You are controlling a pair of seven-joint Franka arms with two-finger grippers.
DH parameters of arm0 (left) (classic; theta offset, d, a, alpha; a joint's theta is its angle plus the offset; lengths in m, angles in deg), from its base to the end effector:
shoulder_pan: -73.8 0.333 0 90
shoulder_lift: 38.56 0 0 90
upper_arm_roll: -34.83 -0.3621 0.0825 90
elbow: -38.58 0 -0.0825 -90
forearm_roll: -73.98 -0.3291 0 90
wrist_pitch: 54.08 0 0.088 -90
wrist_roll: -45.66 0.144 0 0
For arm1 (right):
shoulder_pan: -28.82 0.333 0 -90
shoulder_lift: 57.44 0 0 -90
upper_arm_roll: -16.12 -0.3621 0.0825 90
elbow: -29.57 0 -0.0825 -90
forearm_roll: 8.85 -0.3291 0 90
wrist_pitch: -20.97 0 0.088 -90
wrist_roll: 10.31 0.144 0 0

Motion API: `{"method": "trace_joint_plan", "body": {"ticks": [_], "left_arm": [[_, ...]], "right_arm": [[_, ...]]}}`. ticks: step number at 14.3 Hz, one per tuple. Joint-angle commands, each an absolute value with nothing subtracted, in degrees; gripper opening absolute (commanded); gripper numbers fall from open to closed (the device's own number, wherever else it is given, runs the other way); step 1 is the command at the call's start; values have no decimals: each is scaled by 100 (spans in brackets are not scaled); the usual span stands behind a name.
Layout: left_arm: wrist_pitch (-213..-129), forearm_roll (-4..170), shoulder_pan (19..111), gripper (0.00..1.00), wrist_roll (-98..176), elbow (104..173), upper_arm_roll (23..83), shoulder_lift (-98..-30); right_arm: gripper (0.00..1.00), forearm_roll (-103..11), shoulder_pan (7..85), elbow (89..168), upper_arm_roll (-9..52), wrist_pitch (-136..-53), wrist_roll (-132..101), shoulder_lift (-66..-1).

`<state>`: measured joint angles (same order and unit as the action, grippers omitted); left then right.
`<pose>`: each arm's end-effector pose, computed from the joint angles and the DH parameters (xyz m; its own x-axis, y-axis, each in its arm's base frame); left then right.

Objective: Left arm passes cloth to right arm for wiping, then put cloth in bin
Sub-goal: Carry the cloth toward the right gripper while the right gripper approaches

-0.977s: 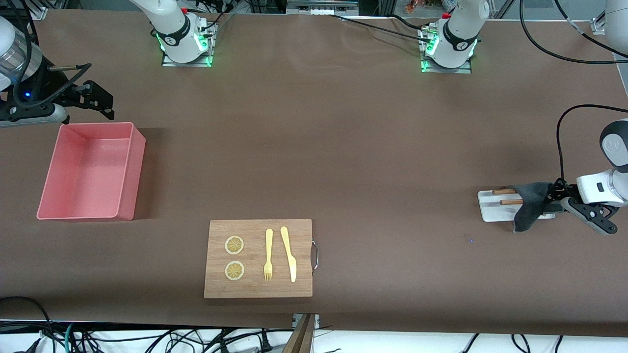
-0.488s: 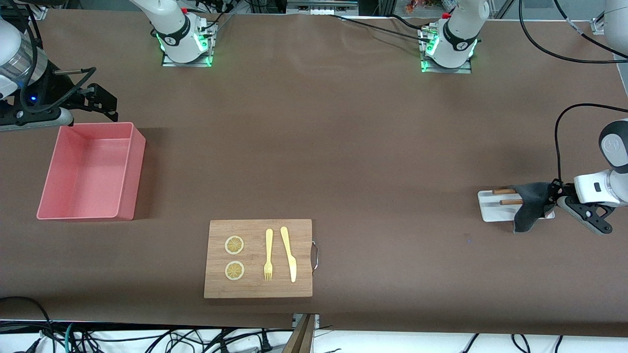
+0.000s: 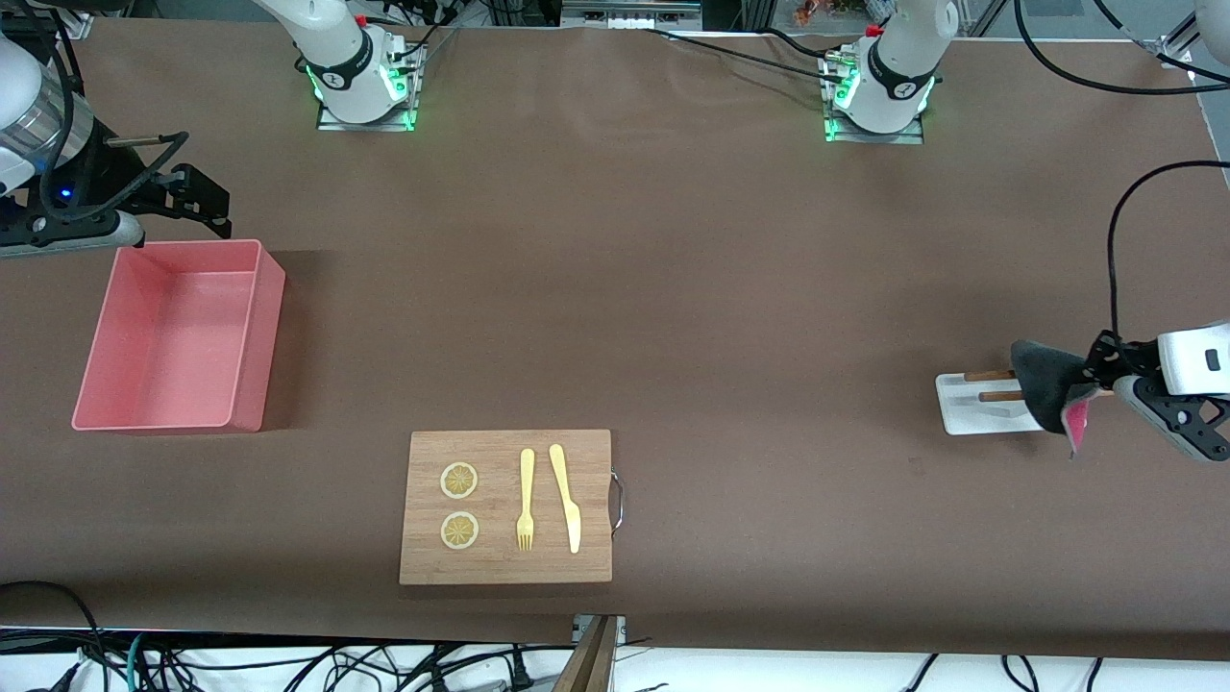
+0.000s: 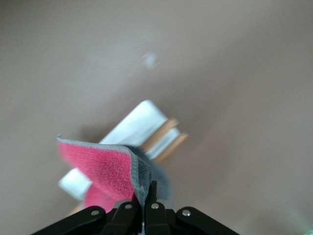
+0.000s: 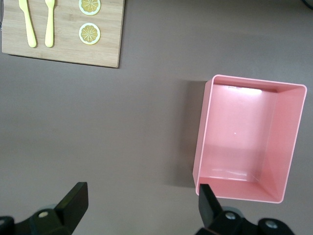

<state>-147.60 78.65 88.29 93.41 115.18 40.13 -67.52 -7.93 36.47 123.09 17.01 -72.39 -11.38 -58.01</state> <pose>0.6342 0.1037 0.4439 0.7900 -0.6112 -0.0482 -0.5855 -0.7755 0.2359 0.4976 0.0567 0.6180 0.9905 0.1372 0.0068 0.1370 -0.9904 0.0160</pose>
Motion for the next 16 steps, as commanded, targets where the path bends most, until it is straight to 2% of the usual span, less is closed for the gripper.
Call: {"method": "trace_joint_plan", "body": {"ticks": [1,4,7,10,11,16], "left_arm": [[-14330,8634,8690,0,8866,11346,4115,-6696],[-14250,8840,8637,0,8366,11337,4817,-6493],[-14232,8883,8549,0,7066,10951,5511,-6493],[-14276,9181,8540,0,6580,10933,6303,-6493],[-14302,9409,8471,0,6501,10933,6470,-6545],[-15216,10718,8040,0,6570,10968,6533,-6756]], "right_arm": [[100,-893,3656,12194,1700,-7210,-1154,-5718],[100,-1104,3664,12185,1682,-7455,-1163,-5288],[100,-1401,3708,12159,1682,-7562,-1154,-5041],[100,-1728,3997,11870,1603,-7440,-1215,-4050],[100,-1737,4111,11817,1559,-7387,-1198,-4047],[100,-1904,5112,11755,1515,-8052,-1172,-3863]]}}
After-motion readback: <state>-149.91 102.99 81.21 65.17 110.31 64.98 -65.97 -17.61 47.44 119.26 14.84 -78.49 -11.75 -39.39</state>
